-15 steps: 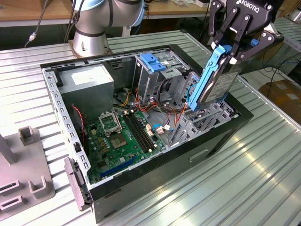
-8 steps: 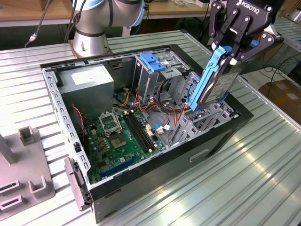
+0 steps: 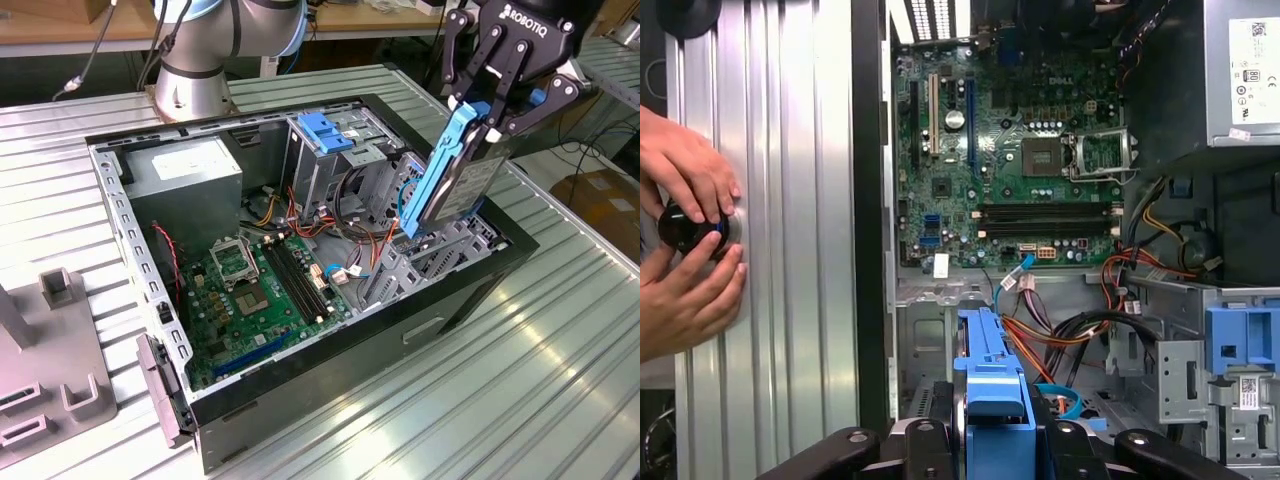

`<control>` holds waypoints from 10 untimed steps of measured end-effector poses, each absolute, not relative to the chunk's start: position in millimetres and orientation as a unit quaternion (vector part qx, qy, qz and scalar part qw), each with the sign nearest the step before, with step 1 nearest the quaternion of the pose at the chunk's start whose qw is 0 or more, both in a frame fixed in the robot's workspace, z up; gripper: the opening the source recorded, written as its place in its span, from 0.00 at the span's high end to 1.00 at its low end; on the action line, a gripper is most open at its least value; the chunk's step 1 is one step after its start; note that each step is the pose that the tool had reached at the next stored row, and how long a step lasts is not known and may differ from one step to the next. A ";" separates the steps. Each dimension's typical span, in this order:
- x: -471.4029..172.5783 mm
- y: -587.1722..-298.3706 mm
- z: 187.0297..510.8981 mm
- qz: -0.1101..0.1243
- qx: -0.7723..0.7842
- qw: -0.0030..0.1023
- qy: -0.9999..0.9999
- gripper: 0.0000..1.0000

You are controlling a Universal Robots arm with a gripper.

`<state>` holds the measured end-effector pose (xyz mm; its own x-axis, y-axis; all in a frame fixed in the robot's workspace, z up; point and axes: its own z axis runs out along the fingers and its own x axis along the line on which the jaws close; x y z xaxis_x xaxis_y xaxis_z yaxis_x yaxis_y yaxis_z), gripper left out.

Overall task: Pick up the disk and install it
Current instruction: 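Insert the disk into the insertion slot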

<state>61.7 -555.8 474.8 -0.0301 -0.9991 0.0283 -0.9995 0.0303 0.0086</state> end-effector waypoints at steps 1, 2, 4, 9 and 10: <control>61.8 -555.7 474.2 0.007 0.696 0.013 -0.718 0.63; 61.9 -555.6 473.6 0.007 0.696 0.013 -0.718 0.63; 62.1 -555.3 470.9 0.007 0.696 0.013 -0.717 0.63; 62.1 -555.2 466.7 0.009 0.698 0.011 -0.716 0.63; 62.1 -555.2 466.3 0.009 0.699 0.011 -0.715 0.63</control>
<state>62.1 -555.2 466.3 -0.0232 -0.9993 0.0281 -0.9997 0.0232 0.0018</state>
